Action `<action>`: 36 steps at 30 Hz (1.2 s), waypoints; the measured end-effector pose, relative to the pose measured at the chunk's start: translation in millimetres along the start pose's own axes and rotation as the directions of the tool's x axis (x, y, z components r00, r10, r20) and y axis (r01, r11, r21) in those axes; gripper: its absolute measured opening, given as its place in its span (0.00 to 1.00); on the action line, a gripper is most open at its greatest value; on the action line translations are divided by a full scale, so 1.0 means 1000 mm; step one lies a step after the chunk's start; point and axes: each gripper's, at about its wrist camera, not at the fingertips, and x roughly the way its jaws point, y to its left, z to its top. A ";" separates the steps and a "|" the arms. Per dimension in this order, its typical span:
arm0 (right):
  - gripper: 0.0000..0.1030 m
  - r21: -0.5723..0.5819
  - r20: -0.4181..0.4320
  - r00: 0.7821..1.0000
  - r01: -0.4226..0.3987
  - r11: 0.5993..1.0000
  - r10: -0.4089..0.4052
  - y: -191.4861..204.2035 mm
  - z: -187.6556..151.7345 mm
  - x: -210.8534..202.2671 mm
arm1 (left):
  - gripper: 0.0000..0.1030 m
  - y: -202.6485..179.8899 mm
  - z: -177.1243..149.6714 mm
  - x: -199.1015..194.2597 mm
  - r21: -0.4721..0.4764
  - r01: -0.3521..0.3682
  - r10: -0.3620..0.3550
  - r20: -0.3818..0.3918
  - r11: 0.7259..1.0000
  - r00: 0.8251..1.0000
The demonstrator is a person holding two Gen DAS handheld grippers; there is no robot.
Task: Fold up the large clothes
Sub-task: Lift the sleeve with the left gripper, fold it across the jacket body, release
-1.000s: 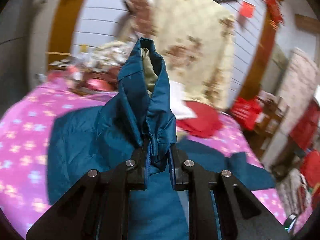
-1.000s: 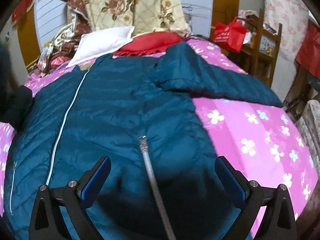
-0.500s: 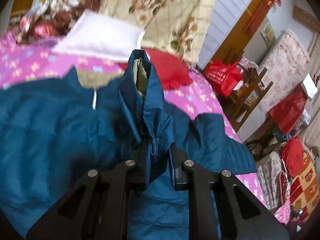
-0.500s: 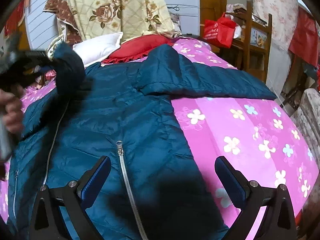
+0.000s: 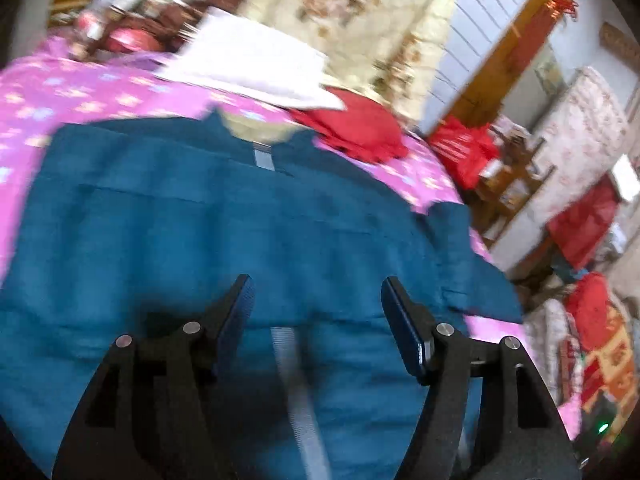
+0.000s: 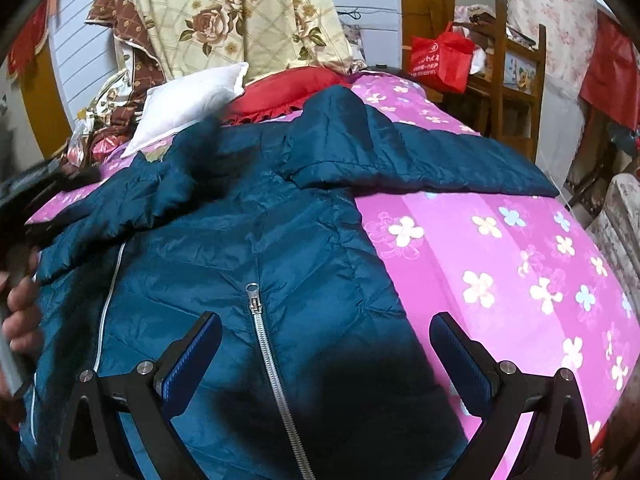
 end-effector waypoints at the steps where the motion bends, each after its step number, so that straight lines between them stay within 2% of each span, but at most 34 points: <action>1: 1.00 0.000 0.006 1.000 -0.002 1.000 0.002 0.001 0.000 -0.001 | 0.64 0.015 -0.001 -0.010 -0.008 -0.052 0.052 0.023 0.999 0.998; 4: 1.00 -0.038 0.035 0.999 -0.029 0.999 0.031 0.012 0.004 -0.001 | 0.64 0.068 -0.002 -0.034 -0.095 -0.198 0.206 0.084 0.976 0.975; 6: 1.00 -0.095 0.052 0.997 -0.046 0.994 0.051 0.028 0.020 0.007 | 0.64 0.100 -0.002 -0.042 -0.179 -0.243 0.267 0.120 0.953 0.956; 8: 1.00 -0.125 0.077 0.995 -0.061 0.990 0.071 0.041 0.038 0.014 | 0.64 0.126 0.004 -0.041 -0.233 -0.291 0.322 0.109 0.928 0.940; 9: 1.00 -0.143 0.084 0.993 -0.073 0.987 0.085 0.053 0.055 0.024 | 0.64 0.136 0.008 -0.038 -0.249 -0.305 0.337 0.095 0.919 0.937; 12: 1.00 -0.189 0.068 0.984 -0.149 0.971 0.164 0.085 0.087 0.052 | 0.64 0.152 0.016 -0.032 -0.249 -0.285 0.317 0.100 0.926 0.943; 15: 1.00 -0.213 0.034 0.958 -0.273 0.938 0.286 0.121 0.111 0.097 | 0.64 0.166 0.017 -0.021 -0.254 -0.314 0.338 0.053 0.915 0.940; 17: 1.00 -0.231 -0.014 0.953 -0.298 0.926 0.303 0.133 0.117 0.125 | 0.64 0.183 0.014 -0.009 -0.281 -0.350 0.363 -0.007 0.894 0.932; 18: 1.00 -0.241 -0.049 0.954 -0.297 0.924 0.294 0.137 0.119 0.142 | 0.64 0.191 0.011 -0.003 -0.303 -0.336 0.340 -0.039 0.892 0.940; 19: 1.00 -0.246 -0.096 0.959 -0.281 0.928 0.265 0.136 0.119 0.164 | 0.66 0.191 0.012 -0.004 -0.303 -0.327 0.337 -0.021 0.895 0.941; 20: 1.00 -0.242 -0.140 0.966 -0.249 0.938 0.220 0.132 0.118 0.179 | 0.73 0.188 0.011 -0.004 -0.295 -0.336 0.343 -0.030 0.894 0.939; 21: 1.00 -0.216 -0.175 0.966 -0.229 0.949 0.193 0.123 0.118 0.194 | 0.75 0.185 0.012 -0.003 -0.274 -0.347 0.351 -0.037 0.897 0.936; 22: 1.00 -0.164 -0.168 0.959 -0.256 0.953 0.229 0.111 0.120 0.197 | 0.76 0.181 0.012 0.000 -0.243 -0.368 0.369 -0.044 0.898 0.929; 23: 1.00 -0.142 -0.168 0.959 -0.254 0.957 0.230 0.105 0.122 0.198 | 0.76 0.177 0.011 0.002 -0.223 -0.383 0.383 -0.045 0.896 0.923; 27: 0.99 -0.146 -0.199 0.964 -0.208 0.967 0.178 0.107 0.128 0.194 | 0.76 0.179 0.009 -0.004 -0.238 -0.399 0.401 -0.045 0.885 0.915; 28: 0.99 -0.148 -0.176 0.966 -0.215 0.965 0.188 0.110 0.132 0.186 | 0.76 0.179 0.009 -0.009 -0.249 -0.408 0.413 -0.037 0.878 0.910; 31: 0.99 -0.158 -0.036 0.974 -0.227 0.961 0.224 0.116 0.151 0.162 | 0.76 0.170 0.010 -0.018 -0.252 -0.442 0.460 0.012 0.861 0.888; 33: 0.99 -0.154 -0.008 0.972 -0.235 0.960 0.236 0.126 0.158 0.164 | 0.76 0.163 0.011 -0.023 -0.235 -0.454 0.476 0.045 0.859 0.878; 35: 0.99 -0.169 -0.051 0.973 -0.229 0.959 0.223 0.135 0.160 0.185 | 0.76 0.152 0.011 -0.021 -0.189 -0.439 0.457 0.061 0.878 0.888; 36: 0.99 -0.183 -0.108 0.974 -0.216 0.959 0.198 0.139 0.156 0.204 | 0.76 0.146 0.011 -0.015 -0.149 -0.428 0.439 0.048 0.892 0.897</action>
